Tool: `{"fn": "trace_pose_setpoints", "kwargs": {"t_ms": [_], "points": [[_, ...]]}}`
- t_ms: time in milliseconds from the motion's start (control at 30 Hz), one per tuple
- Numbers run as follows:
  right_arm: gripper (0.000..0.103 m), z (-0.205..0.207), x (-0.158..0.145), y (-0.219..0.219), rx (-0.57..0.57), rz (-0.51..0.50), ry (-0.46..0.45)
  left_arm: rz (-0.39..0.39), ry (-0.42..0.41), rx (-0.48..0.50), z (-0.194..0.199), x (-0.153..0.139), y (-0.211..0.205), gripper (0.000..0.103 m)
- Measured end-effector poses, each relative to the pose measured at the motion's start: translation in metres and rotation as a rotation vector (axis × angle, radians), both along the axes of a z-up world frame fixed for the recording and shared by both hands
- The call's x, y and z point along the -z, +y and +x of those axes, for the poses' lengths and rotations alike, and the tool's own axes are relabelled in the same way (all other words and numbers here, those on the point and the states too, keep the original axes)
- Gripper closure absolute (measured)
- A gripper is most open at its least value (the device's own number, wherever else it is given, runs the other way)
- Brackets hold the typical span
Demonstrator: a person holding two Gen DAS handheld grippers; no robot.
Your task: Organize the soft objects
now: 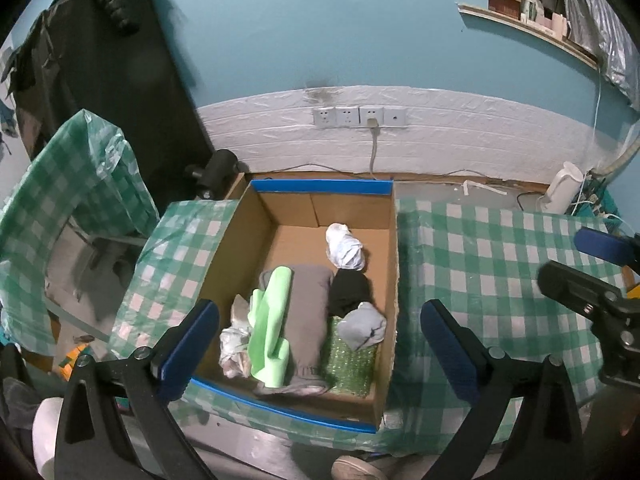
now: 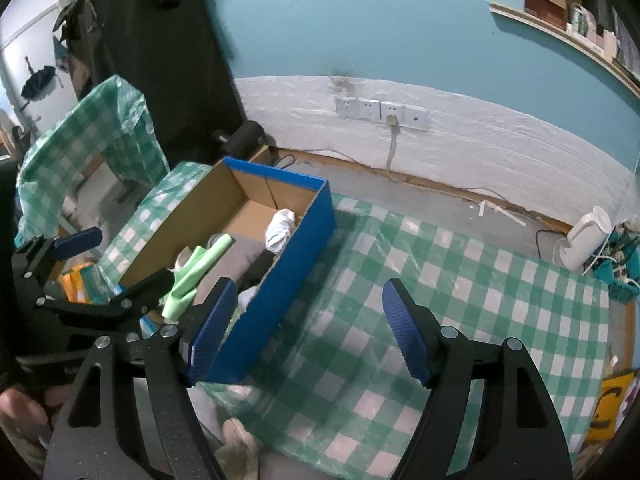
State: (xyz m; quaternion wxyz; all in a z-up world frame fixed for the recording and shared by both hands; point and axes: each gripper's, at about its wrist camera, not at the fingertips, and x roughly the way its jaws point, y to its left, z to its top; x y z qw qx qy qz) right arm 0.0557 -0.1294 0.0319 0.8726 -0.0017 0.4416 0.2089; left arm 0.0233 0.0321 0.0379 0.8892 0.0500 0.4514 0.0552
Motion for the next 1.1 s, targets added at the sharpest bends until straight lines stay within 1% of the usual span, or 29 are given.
{"fn": "trace_pose_setpoints", "kwargs": {"t_ms": [133,233,367,500,1100], "points": [[0.027,-0.005,0.004,-0.014,0.017,-0.001,0.008,0.005,-0.015,-0.004,-0.001,-0.003,-0.006,0.001],[0.027,-0.007,0.007,-0.025,0.038,0.0,0.017,0.024,-0.017,0.009,-0.004,-0.005,-0.014,0.001],[0.027,-0.01,0.007,-0.036,0.06,0.01,0.016,0.014,-0.014,0.034,-0.008,-0.008,-0.023,0.001],[0.027,-0.014,0.006,-0.043,0.073,0.017,0.013,0.039,-0.018,0.048,-0.009,-0.008,-0.032,0.001],[0.027,-0.02,0.005,-0.066,0.1,0.033,0.015,0.05,-0.005,0.075,-0.01,-0.007,-0.047,0.001]]}}
